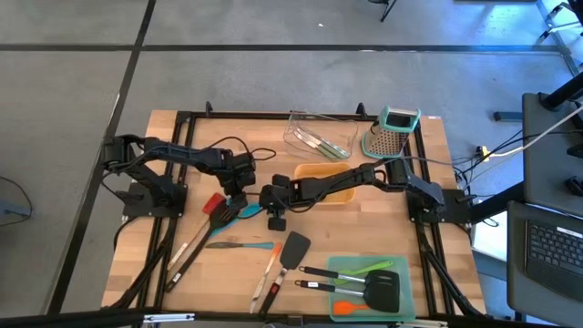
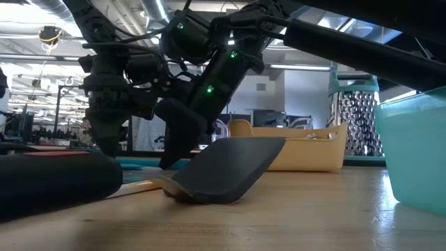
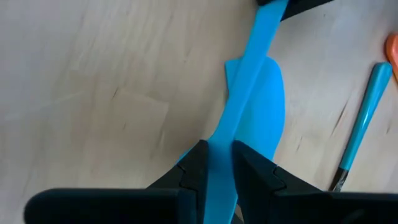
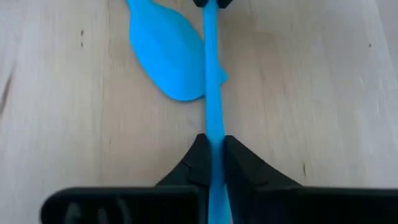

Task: Pick & Place Kitchen Items
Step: Put the top blue silicone spatula into the green bin

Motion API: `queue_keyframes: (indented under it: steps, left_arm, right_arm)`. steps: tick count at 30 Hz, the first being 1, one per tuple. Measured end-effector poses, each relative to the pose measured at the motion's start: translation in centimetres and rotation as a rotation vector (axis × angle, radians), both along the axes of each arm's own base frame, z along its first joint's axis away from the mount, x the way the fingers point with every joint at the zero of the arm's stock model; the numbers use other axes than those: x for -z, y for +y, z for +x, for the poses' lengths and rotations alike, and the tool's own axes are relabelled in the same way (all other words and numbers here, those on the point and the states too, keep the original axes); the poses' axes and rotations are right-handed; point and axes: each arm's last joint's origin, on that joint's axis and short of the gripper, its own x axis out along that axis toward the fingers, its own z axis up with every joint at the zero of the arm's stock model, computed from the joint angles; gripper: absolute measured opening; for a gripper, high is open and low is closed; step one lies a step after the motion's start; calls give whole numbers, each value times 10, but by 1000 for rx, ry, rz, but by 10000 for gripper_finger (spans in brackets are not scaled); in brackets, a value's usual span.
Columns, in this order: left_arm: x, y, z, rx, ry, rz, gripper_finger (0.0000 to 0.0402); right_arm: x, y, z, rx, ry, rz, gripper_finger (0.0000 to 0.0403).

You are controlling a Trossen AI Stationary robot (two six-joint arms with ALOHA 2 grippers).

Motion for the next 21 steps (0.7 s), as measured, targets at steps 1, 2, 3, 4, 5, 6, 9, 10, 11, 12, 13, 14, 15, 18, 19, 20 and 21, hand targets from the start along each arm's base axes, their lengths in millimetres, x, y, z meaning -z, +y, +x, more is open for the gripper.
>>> queue_keyframes:
  steps: [1,2,3,4,5,6,9,10,11,12,13,14,15,18,19,20,21]
  left_arm:
    - [-1,0,1,3,-2,2,59]
    - [-3,1,2,12,-8,7,59]
    - [-4,1,4,22,-16,12,59]
    - [-6,1,5,32,-23,17,59]
    - [-7,1,5,45,-28,22,59]
    - [-8,0,7,63,-35,29,59]
    - [-9,-4,9,127,-46,84,58]
    - [-10,-7,9,154,-45,117,58]
    - [-10,-10,10,182,-41,156,58]
    - [-10,-13,10,210,-35,196,58]
    - [-10,-16,11,235,-31,237,58]
    - [-9,-19,11,259,-24,293,58]
    - [-8,-22,11,279,-13,337,58]
    - [-7,-31,12,302,11,444,58]
    - [-7,-33,13,310,16,465,58]
    - [-6,-35,13,312,21,482,57]
    - [-6,-36,13,306,26,489,57]
  right_arm:
    - [0,0,0,5,0,20,22]
    - [0,-1,0,6,1,47,22]
    - [0,-1,0,7,3,73,22]
    - [0,-1,0,8,6,93,22]
    - [0,-1,-1,10,9,110,22]
    - [0,-1,-1,10,13,124,22]
    - [0,-4,-1,24,20,171,22]
    - [0,-6,-1,30,21,192,22]
    - [0,-7,-1,34,22,217,22]
    - [0,-9,-1,36,24,238,22]
    - [0,-11,-1,40,25,257,22]
    - [0,-13,-1,43,25,269,22]
    - [0,-14,-1,46,26,278,22]
    - [0,-18,-1,55,26,284,22]
    - [0,-18,-1,54,26,287,22]
    - [0,-18,-1,48,27,295,22]
    - [0,-18,-1,43,28,302,22]
